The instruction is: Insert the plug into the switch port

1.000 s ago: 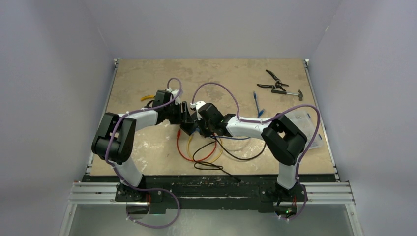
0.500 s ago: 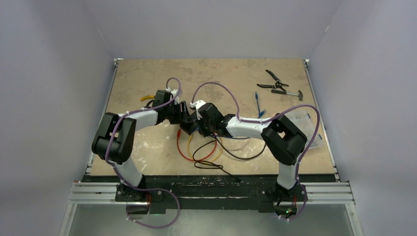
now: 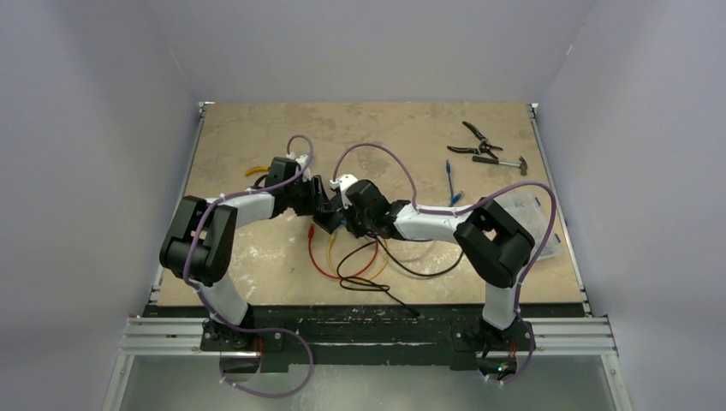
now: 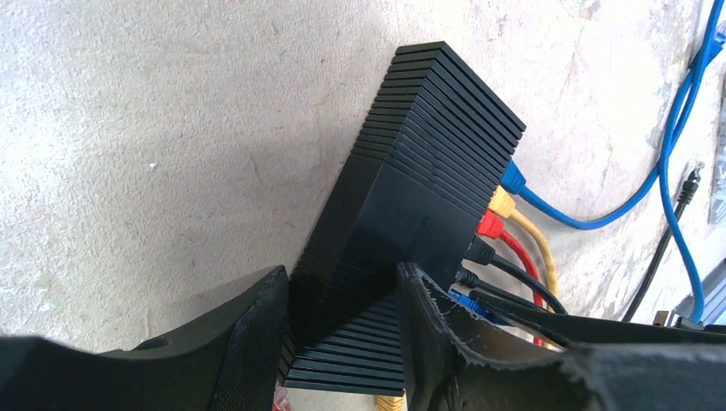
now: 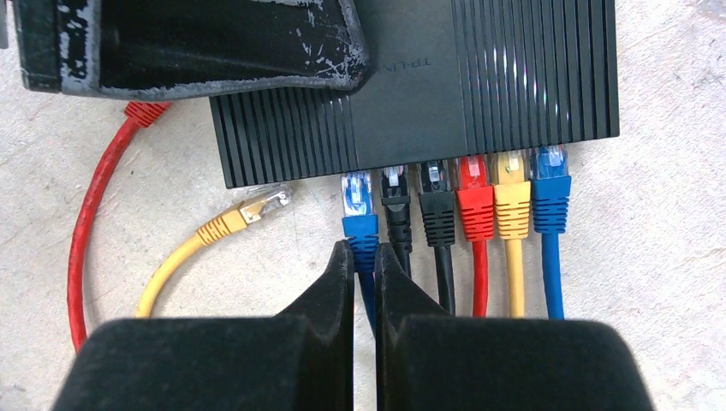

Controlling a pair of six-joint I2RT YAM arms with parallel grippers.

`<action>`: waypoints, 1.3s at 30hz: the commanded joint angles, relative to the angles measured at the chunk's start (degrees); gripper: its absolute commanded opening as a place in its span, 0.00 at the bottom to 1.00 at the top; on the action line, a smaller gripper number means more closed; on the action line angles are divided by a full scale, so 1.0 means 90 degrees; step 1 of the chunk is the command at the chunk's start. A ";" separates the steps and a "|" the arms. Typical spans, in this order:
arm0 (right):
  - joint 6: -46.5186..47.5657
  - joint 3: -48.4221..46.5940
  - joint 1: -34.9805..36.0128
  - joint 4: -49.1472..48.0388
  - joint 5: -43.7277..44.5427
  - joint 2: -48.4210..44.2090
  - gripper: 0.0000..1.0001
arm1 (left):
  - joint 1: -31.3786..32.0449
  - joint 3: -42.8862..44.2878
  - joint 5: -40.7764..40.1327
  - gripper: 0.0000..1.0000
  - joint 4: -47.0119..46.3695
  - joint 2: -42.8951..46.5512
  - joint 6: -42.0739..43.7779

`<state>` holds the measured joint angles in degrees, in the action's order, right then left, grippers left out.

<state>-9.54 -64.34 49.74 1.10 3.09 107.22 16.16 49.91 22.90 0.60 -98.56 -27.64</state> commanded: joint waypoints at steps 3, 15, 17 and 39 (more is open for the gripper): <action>0.0188 0.0183 -0.0043 -0.1614 0.0251 -0.0084 0.00 | 0.0145 -0.0367 0.0647 0.42 -0.0344 0.0038 -0.0500; 0.1122 0.0360 -0.0045 -0.2664 0.0026 -0.0022 0.00 | 0.0305 -0.0777 0.0830 0.40 -0.0193 0.0252 -0.0578; 0.1322 0.0198 -0.0047 -0.2534 0.0003 -0.0061 0.00 | 0.0348 -0.0775 0.0753 0.40 0.0033 0.0302 -0.0488; 0.2569 -0.0368 -0.0129 -0.2856 -0.1763 0.0106 0.00 | 0.0991 -0.0809 0.0846 0.39 0.0245 0.0474 -0.0319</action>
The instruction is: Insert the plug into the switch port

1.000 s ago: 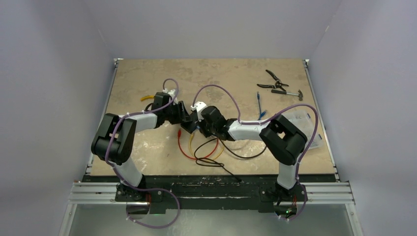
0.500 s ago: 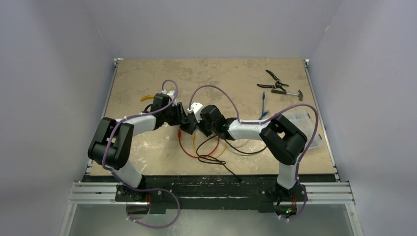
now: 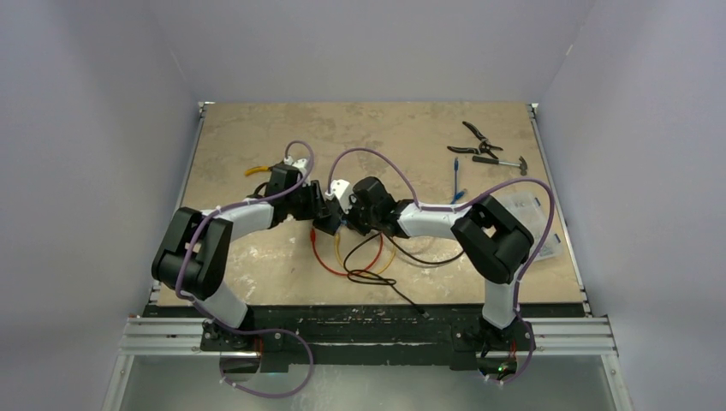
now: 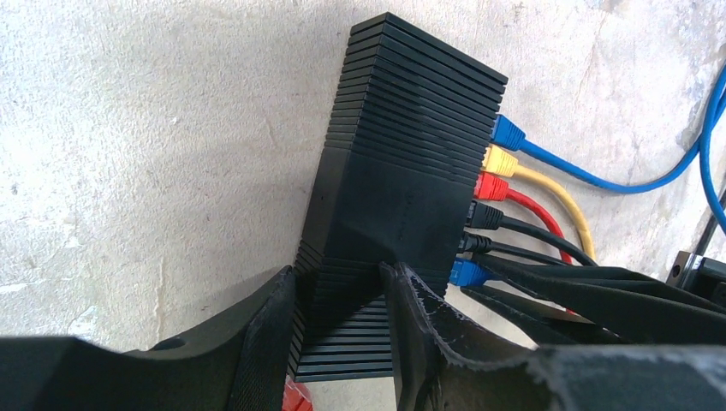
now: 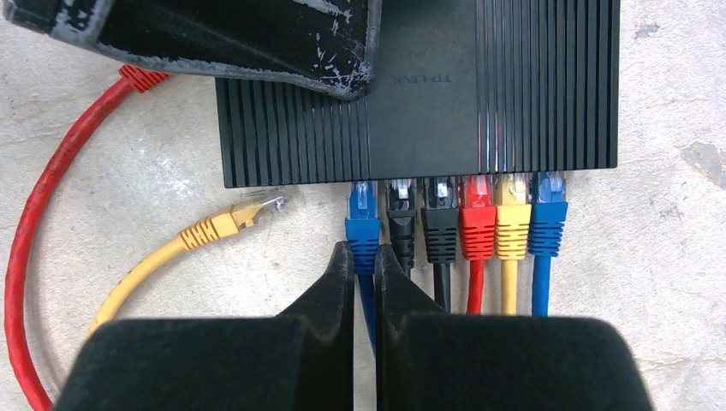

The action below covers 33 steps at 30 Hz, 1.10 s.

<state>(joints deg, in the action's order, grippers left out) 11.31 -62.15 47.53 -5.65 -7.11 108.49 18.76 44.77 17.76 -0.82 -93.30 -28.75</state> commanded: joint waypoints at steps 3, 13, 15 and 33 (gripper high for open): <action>0.0314 -0.0632 0.0118 -0.2345 -0.0738 -0.0118 0.00 | 0.0822 -0.0205 0.1511 0.39 0.0403 -0.0126 -0.0140; 0.0281 -0.0994 0.0114 -0.2560 -0.0902 -0.0127 0.00 | 0.1109 -0.0045 0.1742 0.39 0.0508 -0.0122 0.0014; 0.0067 -0.0932 0.0113 -0.2800 -0.0946 -0.0162 0.00 | 0.1190 -0.0004 0.1748 0.39 0.0501 -0.0122 0.0025; -0.0097 -0.0974 0.0085 -0.3612 -0.1035 0.0048 0.00 | 0.1386 0.0231 0.1963 0.40 0.0494 -0.0063 0.0238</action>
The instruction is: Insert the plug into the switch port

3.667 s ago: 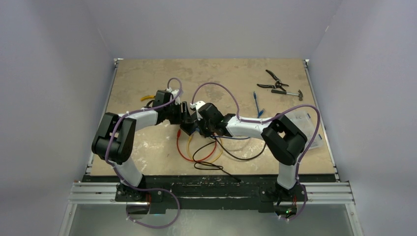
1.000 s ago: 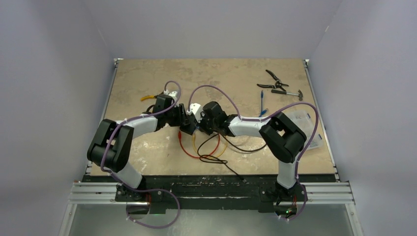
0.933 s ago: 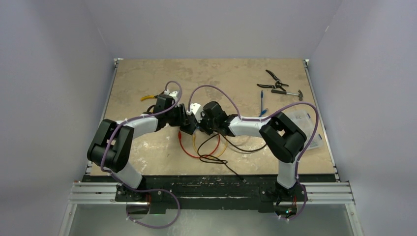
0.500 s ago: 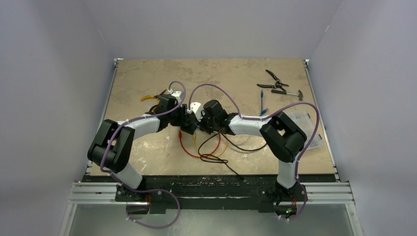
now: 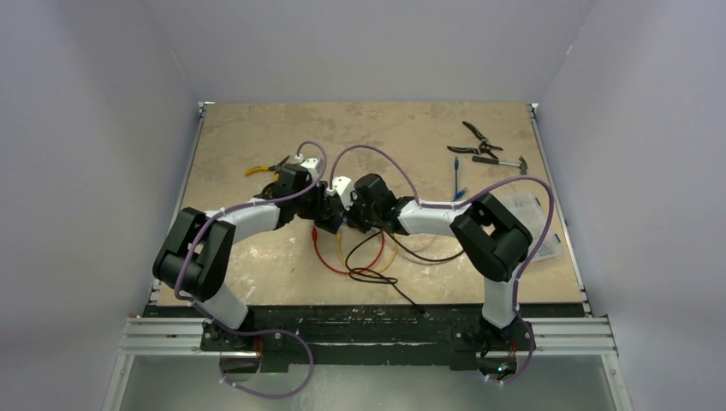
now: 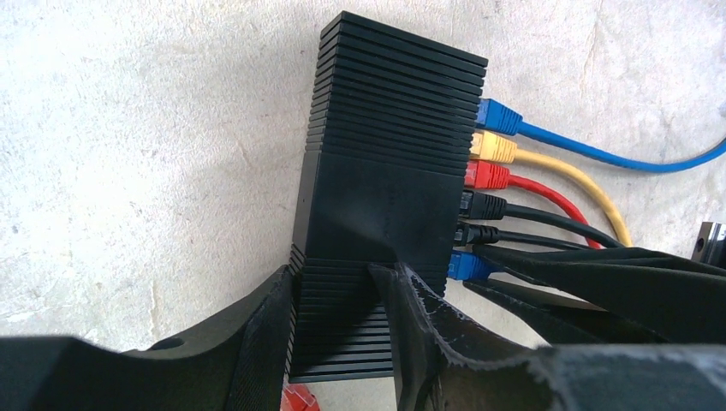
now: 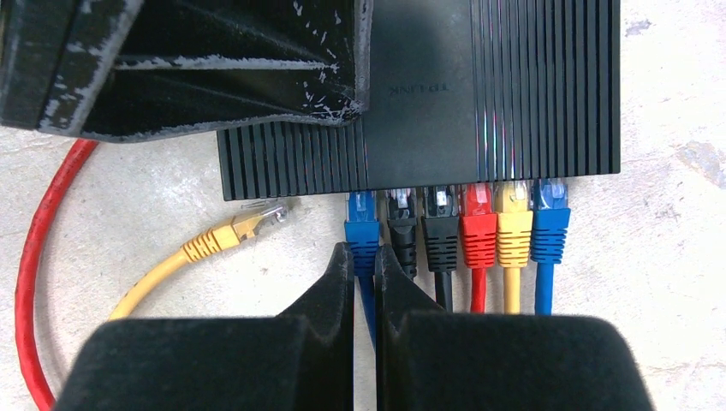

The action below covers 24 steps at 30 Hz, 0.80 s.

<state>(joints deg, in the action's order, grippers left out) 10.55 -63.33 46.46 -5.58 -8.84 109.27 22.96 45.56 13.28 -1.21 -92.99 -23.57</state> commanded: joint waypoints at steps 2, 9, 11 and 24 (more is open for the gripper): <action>0.0085 -0.0790 0.0147 -0.3541 -0.0741 -0.0084 0.00 | 0.0786 0.0352 0.1880 0.43 0.0865 -0.0048 -0.0049; 0.0357 -0.0851 -0.0391 -0.3096 -0.0427 0.0026 0.00 | -0.0437 0.1784 0.0170 0.58 0.1761 0.0030 0.0786; 0.0426 -0.0860 -0.0497 -0.2994 -0.0310 0.0046 0.01 | -0.0517 0.2176 -0.0418 0.65 0.2005 0.0116 0.0993; 0.0341 0.0101 -0.0731 -0.2773 -0.0073 -0.0695 0.32 | -0.0539 0.1980 -0.1863 0.73 0.2345 0.1454 0.0898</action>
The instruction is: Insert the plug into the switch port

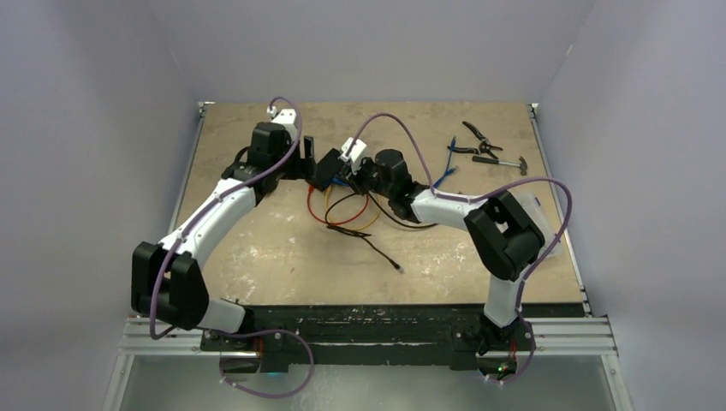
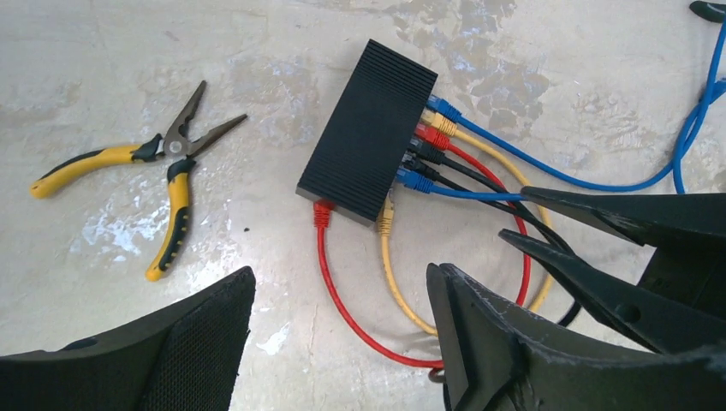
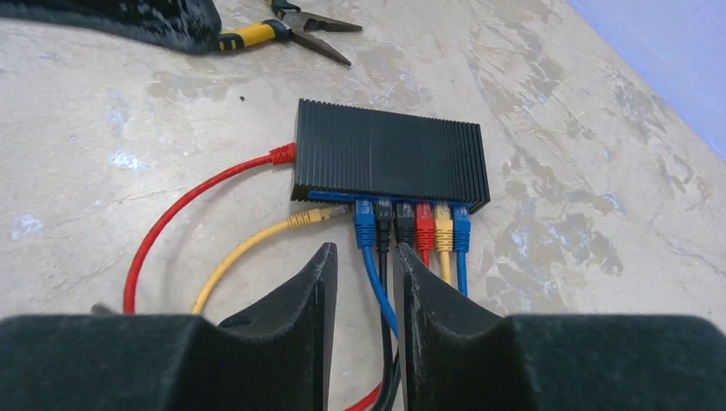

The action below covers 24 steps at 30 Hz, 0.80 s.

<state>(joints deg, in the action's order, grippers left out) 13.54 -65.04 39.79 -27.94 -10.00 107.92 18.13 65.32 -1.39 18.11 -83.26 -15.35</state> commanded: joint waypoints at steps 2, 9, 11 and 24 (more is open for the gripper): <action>-0.0072 0.0509 0.0003 -0.0269 0.0161 -0.0761 0.33 | -0.0003 -0.0302 -0.0274 0.73 0.0290 0.0518 -0.0121; -0.0455 0.1301 -0.0169 -0.0056 0.1064 -0.2112 0.52 | -0.0003 -0.0295 -0.1106 0.80 0.0674 0.1666 -0.0258; -0.0566 0.1527 -0.0250 0.0050 0.1572 -0.2644 0.61 | -0.0003 -0.0218 -0.1496 0.83 0.0848 0.2013 -0.0283; -0.0961 0.2604 -0.0466 0.1493 0.4749 -0.6880 0.99 | 0.0007 -0.0365 -0.3637 0.99 0.1730 0.4533 -0.0277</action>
<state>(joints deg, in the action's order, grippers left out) 5.82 -44.25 35.57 -19.59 22.55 53.82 18.13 62.00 -25.82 29.61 -47.94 -18.00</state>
